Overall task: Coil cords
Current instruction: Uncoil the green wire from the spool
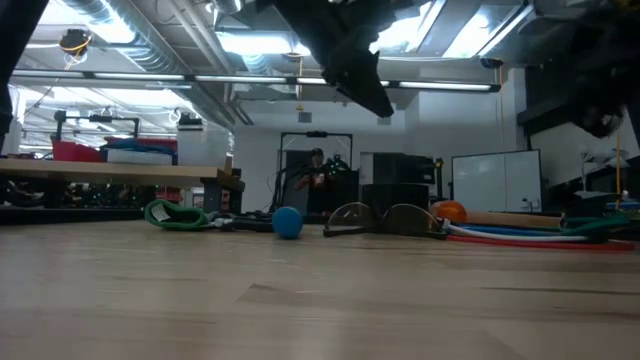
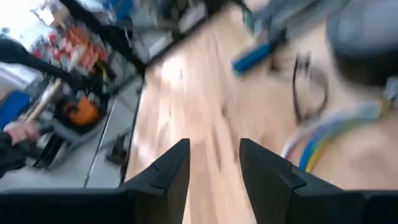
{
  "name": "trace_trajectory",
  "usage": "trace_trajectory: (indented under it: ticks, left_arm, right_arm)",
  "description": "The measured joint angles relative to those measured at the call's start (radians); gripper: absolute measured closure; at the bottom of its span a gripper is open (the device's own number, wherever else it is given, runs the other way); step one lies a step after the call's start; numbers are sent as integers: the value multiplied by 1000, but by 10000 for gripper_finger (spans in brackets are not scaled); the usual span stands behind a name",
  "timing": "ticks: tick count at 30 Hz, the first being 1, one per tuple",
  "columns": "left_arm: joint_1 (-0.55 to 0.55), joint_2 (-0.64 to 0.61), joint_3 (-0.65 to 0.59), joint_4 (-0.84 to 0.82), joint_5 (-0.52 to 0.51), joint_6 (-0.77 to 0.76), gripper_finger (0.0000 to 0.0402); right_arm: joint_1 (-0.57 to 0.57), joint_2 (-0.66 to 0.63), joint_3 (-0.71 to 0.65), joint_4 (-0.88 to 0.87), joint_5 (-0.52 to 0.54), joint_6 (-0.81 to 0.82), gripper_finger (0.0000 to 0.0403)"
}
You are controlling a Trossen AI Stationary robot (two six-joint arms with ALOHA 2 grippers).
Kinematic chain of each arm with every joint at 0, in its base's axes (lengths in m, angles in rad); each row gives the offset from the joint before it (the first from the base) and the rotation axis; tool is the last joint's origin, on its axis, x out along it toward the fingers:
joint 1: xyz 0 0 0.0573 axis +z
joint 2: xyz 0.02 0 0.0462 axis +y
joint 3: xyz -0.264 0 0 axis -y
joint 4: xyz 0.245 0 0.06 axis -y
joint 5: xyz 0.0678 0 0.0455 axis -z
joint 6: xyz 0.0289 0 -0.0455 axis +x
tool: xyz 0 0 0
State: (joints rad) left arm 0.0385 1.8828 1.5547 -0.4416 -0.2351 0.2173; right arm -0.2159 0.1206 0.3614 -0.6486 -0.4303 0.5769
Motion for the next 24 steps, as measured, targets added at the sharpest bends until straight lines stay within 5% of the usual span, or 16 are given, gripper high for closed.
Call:
trace_trajectory:
  ticks: [14,24]
  left_arm:
    - [-50,1,-135,27,-1,35,274]
    - [-44,2,-237,234,6,4,274]
  right_arm:
    - [0,339,0,-83,-32,12,260]
    - [0,531,87,-124,-1,-19,260]
